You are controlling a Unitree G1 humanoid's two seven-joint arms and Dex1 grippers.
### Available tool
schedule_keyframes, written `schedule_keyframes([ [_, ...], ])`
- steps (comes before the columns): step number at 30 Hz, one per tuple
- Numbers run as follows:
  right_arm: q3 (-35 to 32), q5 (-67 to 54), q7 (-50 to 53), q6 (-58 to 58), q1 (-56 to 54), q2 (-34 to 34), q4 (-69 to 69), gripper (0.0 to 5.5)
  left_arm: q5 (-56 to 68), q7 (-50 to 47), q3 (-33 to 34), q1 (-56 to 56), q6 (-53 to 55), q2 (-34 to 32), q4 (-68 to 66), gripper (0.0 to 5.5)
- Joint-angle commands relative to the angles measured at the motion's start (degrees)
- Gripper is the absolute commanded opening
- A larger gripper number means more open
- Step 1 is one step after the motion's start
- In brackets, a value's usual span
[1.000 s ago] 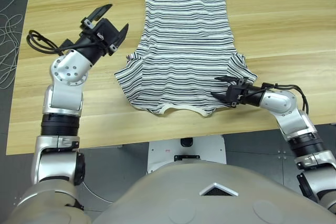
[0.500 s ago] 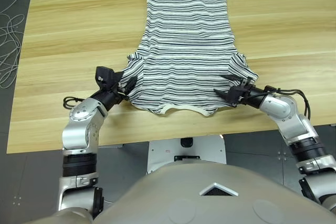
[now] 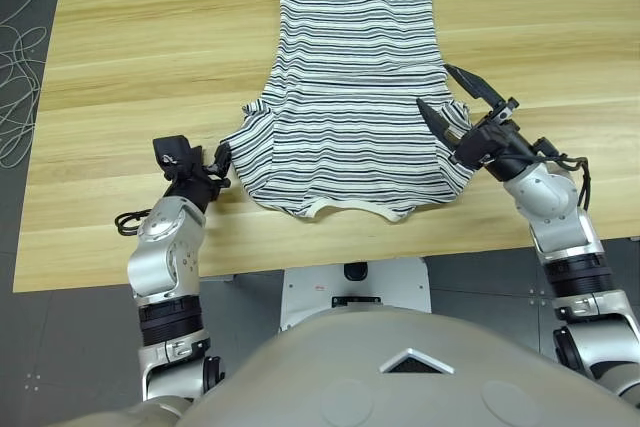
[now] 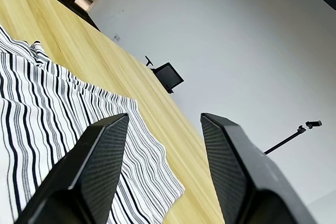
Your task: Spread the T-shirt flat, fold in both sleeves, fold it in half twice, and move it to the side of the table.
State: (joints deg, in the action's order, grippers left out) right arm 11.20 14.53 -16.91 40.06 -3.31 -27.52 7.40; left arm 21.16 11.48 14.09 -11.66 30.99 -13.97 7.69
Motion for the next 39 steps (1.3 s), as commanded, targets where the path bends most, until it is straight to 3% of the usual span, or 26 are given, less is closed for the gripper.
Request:
schedule_keyframes([
  [1,-0.8,0.7,0.5,0.4,-0.9,0.0,-0.8,2.54,1.2,1.9,-1.8,-0.6,3.1,0.9,-1.6,2.76],
  [8,-1.0,1.7,1.3,0.7,-0.4,-0.2,-0.3,2.54,1.3,1.2,-1.5,1.0,1.9,2.4,-4.3,2.76],
  [26,-0.6,3.0,1.8,0.7,-0.2,0.0,0.7,2.54,1.9,4.0,-1.6,2.1,-4.0,3.6,-5.8,0.13],
  [39,-0.2,3.9,1.9,0.7,-0.3,0.2,1.2,2.54,-5.4,5.3,-3.8,2.2,-18.8,2.6,-3.4,0.13],
])
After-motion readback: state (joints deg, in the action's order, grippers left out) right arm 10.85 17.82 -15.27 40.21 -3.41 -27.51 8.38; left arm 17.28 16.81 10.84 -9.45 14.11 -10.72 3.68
